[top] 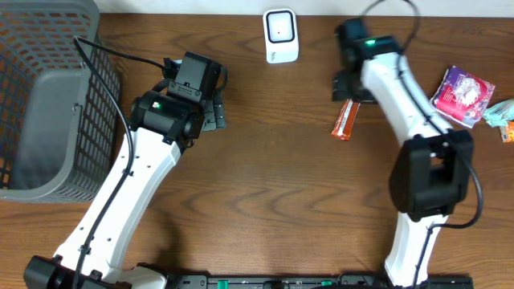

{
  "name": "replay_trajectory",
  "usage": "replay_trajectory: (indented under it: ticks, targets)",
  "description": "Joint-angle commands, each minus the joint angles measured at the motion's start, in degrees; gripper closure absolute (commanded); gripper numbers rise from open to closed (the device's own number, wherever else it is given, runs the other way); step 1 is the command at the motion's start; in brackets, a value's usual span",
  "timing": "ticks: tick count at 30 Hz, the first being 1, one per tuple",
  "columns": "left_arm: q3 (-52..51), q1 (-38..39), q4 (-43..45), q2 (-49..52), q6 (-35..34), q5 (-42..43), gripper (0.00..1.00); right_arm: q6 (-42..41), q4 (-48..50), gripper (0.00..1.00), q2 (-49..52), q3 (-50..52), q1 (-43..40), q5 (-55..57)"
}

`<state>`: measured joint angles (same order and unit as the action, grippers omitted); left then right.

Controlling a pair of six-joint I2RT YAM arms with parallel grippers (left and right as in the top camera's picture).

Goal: Scan the item barcode

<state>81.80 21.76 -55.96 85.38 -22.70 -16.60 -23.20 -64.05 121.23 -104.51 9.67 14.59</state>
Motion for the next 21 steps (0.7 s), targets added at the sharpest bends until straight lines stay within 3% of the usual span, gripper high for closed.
replay_trajectory:
  ticks: [1, 3, 9, 14, 21]
  targets:
    - [0.7, -0.2, -0.2, 0.0, -0.1, -0.2, 0.02, 0.2, 2.2, 0.22, -0.1, 1.9, -2.7, -12.3]
    - [0.7, -0.2, -0.2, 0.0, -0.1, -0.2, 0.02, 0.1, 3.8, 0.29, -0.1, 2.2, -3.7, -14.8]
    - [0.7, -0.2, -0.2, 0.0, -0.1, -0.1, 0.02, 0.1, 7.4, 0.32, 0.0, 2.2, -2.1, -13.2]
    - [0.7, -0.2, -0.2, 0.0, -0.1, -0.2, 0.02, -5.9, 8.3, 0.35, 2.0, 2.3, 2.1, 2.8]
    - [0.7, -0.2, -0.2, 0.0, -0.1, -0.2, 0.02, -7.1, 8.3, 0.39, 7.3, 2.4, 6.2, 9.6]
